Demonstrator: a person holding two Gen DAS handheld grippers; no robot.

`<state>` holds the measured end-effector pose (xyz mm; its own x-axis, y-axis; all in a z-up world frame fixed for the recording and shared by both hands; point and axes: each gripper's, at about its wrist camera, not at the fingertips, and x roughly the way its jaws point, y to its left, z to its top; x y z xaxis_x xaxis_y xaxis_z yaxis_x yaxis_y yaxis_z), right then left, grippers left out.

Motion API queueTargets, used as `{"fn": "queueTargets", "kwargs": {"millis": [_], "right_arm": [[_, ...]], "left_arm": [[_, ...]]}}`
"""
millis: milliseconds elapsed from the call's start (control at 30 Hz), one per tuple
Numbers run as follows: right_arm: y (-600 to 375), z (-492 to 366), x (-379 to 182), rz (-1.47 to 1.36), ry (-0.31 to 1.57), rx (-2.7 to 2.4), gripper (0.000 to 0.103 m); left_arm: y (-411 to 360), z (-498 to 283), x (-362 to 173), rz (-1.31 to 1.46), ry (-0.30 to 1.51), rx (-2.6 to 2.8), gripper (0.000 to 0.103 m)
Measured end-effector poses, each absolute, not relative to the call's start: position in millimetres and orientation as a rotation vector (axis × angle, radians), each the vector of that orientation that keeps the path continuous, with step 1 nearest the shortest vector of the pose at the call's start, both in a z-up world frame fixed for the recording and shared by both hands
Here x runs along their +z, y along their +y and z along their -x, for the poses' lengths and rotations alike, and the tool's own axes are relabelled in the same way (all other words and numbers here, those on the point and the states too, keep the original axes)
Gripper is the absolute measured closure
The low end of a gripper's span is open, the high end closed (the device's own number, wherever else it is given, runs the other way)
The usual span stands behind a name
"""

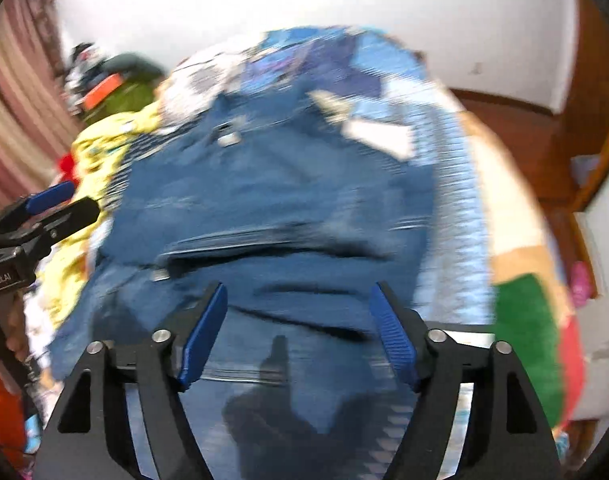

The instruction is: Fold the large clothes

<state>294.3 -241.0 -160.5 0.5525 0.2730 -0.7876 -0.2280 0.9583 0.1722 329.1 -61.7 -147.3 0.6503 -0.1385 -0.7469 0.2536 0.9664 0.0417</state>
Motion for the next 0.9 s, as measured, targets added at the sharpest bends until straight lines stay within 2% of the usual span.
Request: {"fn": "queueTargets", "kwargs": {"millis": [333,533,567,633,700,733,800,900], "right_arm": [[-292,-309,-201,-0.129,1.035,0.156,0.027],[-294,-311,-223,-0.145,1.09,0.159,0.027],[-294,-311,-224,-0.152,1.091,0.157,0.025],[-296,-309,-225,-0.161,1.084,0.146,0.022],[-296,-307,-224,-0.162,1.079,0.139,0.021],[-296,-307,-225,-0.162,1.077,0.138,0.021],[-296,-307,-225,-0.159,1.08,0.136,0.021],[-295,-310,-220,-0.138,1.098,0.134,0.021]], "left_arm": [[-155,-381,-225,-0.452,0.987,-0.365,0.011],[-170,-413,-243,-0.405,1.04,-0.393,0.012],[-170,-416,-242,-0.391,1.039,-0.396,0.014],[-170,-422,-240,-0.355,1.033,-0.415,0.028],[-169,-425,-233,-0.332,1.009,-0.404,0.059],[-167,-424,-229,-0.324,0.997,-0.395,0.064],[-157,-426,-218,-0.285,0.968,-0.391,0.087],[-133,-428,-198,-0.22,0.924,-0.356,0.094]]}}
